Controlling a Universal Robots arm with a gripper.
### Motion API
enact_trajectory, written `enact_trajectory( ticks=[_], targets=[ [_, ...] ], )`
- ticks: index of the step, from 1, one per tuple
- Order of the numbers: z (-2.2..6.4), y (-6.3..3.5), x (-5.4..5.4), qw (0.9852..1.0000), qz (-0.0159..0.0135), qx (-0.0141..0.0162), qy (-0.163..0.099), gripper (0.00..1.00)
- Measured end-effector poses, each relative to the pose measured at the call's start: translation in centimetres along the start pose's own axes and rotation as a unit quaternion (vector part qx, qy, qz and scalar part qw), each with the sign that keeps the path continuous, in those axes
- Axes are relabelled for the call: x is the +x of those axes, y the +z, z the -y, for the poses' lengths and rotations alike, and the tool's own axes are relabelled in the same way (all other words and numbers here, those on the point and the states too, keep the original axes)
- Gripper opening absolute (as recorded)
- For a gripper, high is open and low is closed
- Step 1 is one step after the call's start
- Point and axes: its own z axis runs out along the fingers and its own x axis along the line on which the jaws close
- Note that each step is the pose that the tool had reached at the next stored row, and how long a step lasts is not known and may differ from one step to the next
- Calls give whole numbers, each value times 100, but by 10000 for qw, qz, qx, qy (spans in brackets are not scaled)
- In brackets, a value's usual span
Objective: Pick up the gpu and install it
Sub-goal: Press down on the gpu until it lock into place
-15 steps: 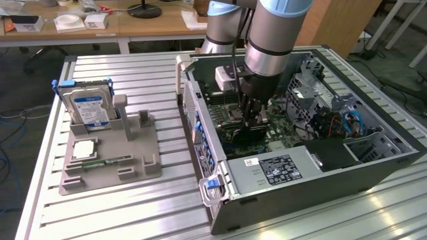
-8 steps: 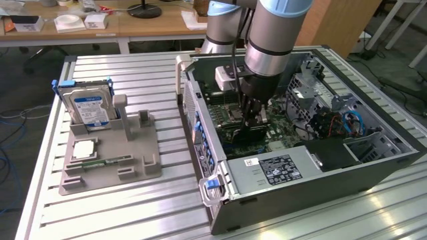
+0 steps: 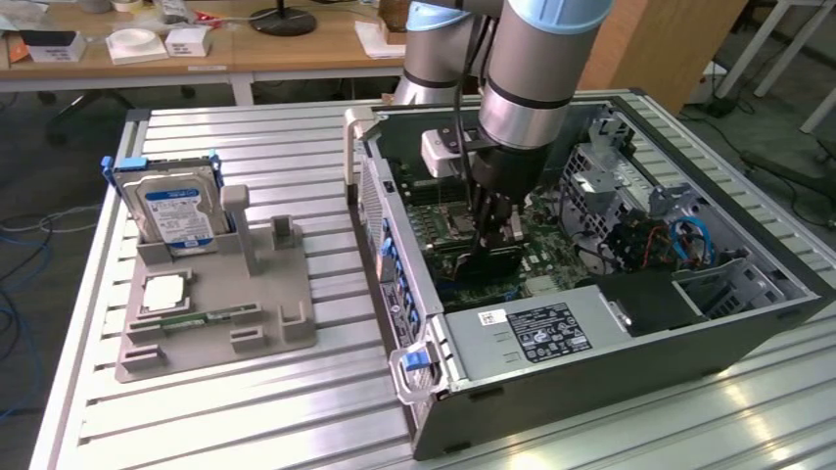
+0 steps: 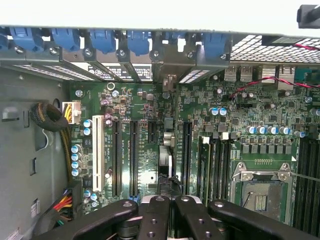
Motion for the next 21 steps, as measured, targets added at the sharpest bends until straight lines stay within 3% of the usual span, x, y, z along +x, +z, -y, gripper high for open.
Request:
enact_trajectory(
  ticks=[5,15,21],
  targets=[
    [29,1,0,10000,0,-1,1,10],
    [189,30,0,10000,0,-1,0,10],
    [190,62,2,10000,-8,-2,0,10]
  ],
)
